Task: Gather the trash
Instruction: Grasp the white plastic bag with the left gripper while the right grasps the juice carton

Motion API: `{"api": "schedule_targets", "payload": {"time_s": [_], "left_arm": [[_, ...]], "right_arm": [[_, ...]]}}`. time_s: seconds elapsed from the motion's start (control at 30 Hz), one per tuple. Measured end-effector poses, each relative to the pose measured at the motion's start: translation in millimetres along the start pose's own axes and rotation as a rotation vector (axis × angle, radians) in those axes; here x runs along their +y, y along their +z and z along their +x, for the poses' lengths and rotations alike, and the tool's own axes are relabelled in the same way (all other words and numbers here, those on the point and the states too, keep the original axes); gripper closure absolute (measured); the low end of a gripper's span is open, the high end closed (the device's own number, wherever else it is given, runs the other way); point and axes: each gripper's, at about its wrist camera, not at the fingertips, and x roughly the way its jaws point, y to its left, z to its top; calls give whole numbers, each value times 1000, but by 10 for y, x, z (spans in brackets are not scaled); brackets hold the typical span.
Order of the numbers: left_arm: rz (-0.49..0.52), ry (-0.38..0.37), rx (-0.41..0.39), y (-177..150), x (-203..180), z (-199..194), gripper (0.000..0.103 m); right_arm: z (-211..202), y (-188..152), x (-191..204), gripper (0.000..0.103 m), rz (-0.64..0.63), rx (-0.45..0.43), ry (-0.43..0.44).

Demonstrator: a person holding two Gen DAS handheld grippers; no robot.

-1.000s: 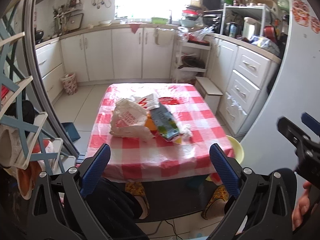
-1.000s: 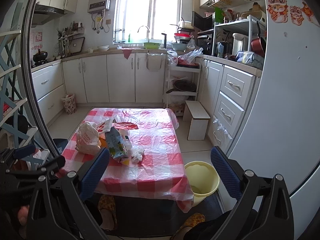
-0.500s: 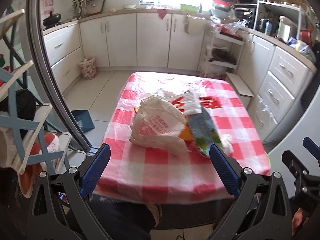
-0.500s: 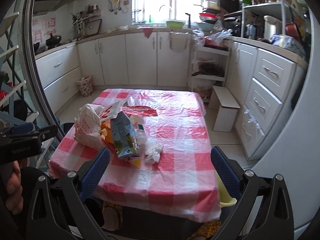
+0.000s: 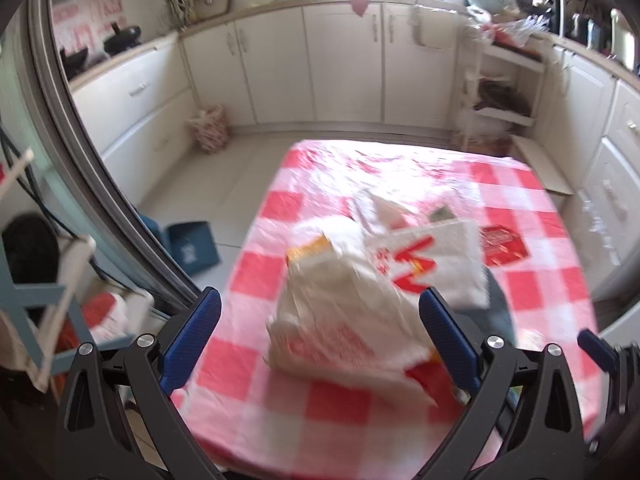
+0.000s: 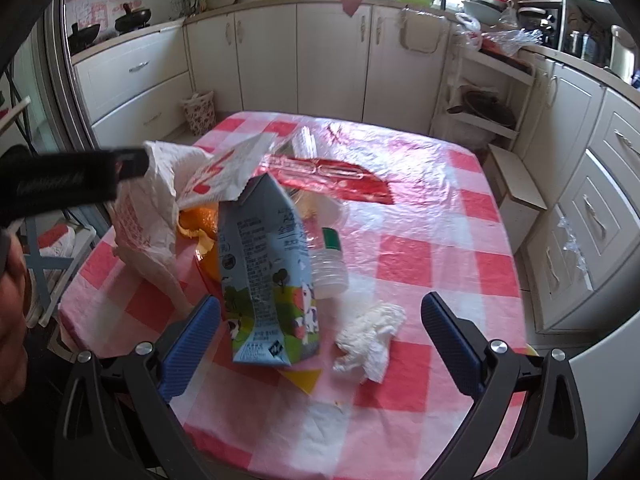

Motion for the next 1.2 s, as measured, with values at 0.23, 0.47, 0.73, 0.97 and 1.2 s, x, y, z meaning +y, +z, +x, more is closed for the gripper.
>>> {"api": "schedule_targets", "payload": {"time_s": [0.23,0.47,0.73,0.97,1.2], "left_arm": [[-58,-34,116,-5,124,348,37],[-179,-153,136,-258,601,213,67],[-204,-256,87,-575,813,-86,70],[-170,-357,21,-666,691,-369,70],[-106,-428,-8,-695,409,-595,70]], "right_arm": [[301,15,-27,39,20,47,71],[263,-21,-137,66,62,42,161],[116,-151,-386,68,136,62,221],[-23,-263,-547,70,183,40,222],[-170,-347,-739,86,243,26,239]]}}
